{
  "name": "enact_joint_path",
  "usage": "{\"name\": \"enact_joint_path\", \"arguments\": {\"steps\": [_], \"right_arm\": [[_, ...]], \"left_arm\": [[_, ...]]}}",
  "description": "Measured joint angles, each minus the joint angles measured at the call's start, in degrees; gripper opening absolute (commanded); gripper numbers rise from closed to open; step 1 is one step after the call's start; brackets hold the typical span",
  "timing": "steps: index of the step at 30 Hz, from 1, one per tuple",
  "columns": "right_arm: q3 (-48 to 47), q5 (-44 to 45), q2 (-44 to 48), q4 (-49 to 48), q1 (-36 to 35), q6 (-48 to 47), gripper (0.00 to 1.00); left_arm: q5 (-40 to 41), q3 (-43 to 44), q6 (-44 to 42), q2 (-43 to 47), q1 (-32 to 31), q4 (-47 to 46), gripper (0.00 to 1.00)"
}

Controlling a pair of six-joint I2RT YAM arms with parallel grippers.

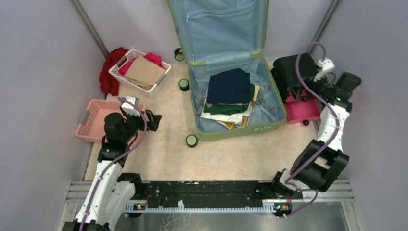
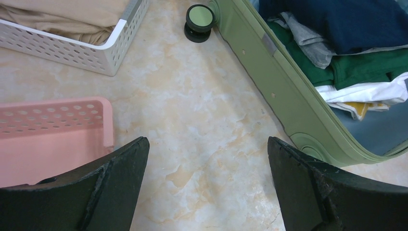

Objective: Open, take out, and arrange the luggage

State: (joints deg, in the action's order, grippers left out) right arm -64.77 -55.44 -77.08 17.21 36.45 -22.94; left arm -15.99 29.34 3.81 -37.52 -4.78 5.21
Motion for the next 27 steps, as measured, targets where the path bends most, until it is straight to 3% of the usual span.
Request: {"name": "enact_joint_path", "arguments": {"steps": [6, 9, 12, 20, 27], "right_arm": [[-5.8, 4.6, -6.2, 4.8, -19.2, 1.0, 0.67], [-7.2, 9.3, -10.0, 5.8, -24.9, 3.4, 0.56], [-7.7, 14.1, -13.7, 5.6, -27.5, 6.1, 0.49], [-7.7, 29.1, -21.4, 0.2, -32.2, 14.8, 0.46], [-9.9, 35.6, -28.2, -4.0, -34.5, 23.8, 0.36]], "left_arm": [[1.3, 0.0, 0.0, -0.6, 0.0, 0.0, 0.99], [1.7, 0.0, 0.0, -1.0, 0.0, 0.0, 0.99], [2.0, 0.0, 0.0, -1.4, 0.0, 0.0, 0.99], [2.5, 0.0, -0.1, -2.1, 0.0, 0.4, 0.99], [2.5, 0.0, -0.3, -2.1, 0.0, 0.4, 0.99]]}}
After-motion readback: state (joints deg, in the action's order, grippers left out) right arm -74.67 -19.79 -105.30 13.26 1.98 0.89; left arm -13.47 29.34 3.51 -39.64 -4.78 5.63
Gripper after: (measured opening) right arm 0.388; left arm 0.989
